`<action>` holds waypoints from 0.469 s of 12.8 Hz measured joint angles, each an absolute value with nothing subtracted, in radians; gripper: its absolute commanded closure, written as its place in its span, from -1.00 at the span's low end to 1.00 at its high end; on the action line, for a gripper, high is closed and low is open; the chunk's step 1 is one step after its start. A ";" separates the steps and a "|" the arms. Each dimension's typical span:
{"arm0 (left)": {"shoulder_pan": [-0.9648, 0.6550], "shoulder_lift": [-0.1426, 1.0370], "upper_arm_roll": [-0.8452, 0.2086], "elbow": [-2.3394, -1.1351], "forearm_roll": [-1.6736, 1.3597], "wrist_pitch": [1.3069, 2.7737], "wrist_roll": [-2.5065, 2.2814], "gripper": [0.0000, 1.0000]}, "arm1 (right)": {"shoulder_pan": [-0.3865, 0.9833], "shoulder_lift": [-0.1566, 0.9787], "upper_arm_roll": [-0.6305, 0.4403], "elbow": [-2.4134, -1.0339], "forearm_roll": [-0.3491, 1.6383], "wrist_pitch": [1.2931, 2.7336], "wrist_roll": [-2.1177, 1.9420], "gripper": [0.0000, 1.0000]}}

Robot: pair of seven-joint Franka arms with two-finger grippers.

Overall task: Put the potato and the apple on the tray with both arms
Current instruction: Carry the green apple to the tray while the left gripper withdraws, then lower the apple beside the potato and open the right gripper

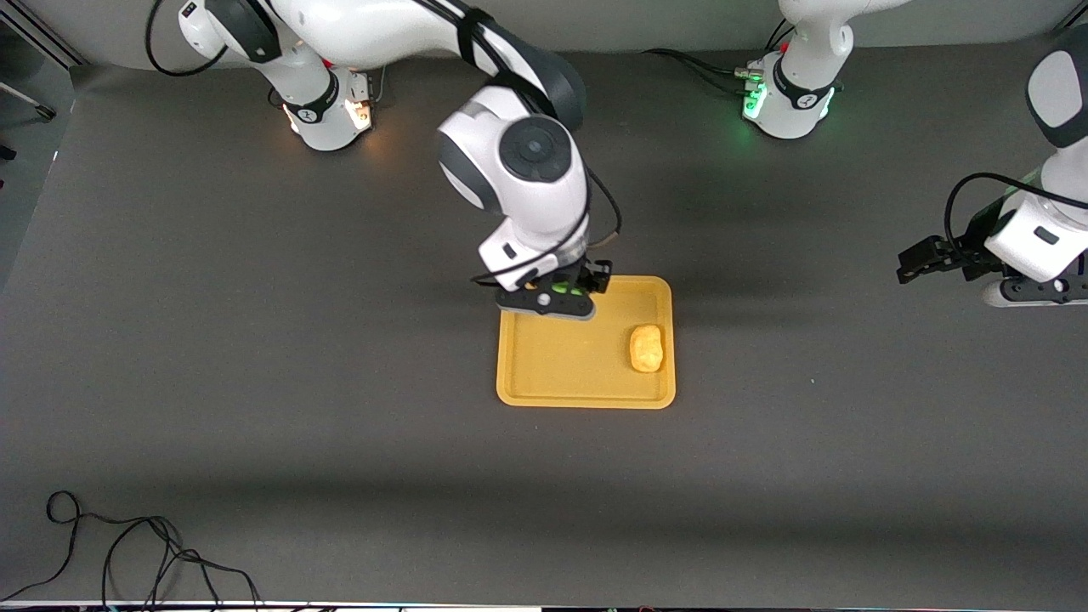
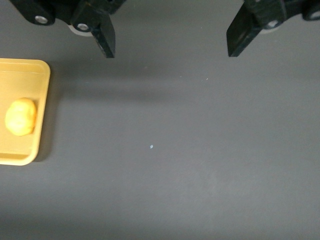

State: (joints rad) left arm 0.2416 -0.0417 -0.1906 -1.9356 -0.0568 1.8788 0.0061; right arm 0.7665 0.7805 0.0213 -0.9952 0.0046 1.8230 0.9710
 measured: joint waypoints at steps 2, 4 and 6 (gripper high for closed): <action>0.278 -0.041 -0.187 -1.945 -0.059 1.901 0.060 -0.99 | 0.764 0.861 0.016 -0.993 -0.007 1.892 0.971 -0.01; 0.299 -0.033 -0.185 -1.907 -0.061 1.889 0.081 -0.99 | 0.762 0.941 0.014 -0.993 -0.027 1.960 0.971 -0.01; 0.313 0.017 -0.185 -1.788 -0.059 1.775 0.081 -0.99 | 0.764 1.005 0.014 -0.991 -0.035 2.030 0.971 -0.01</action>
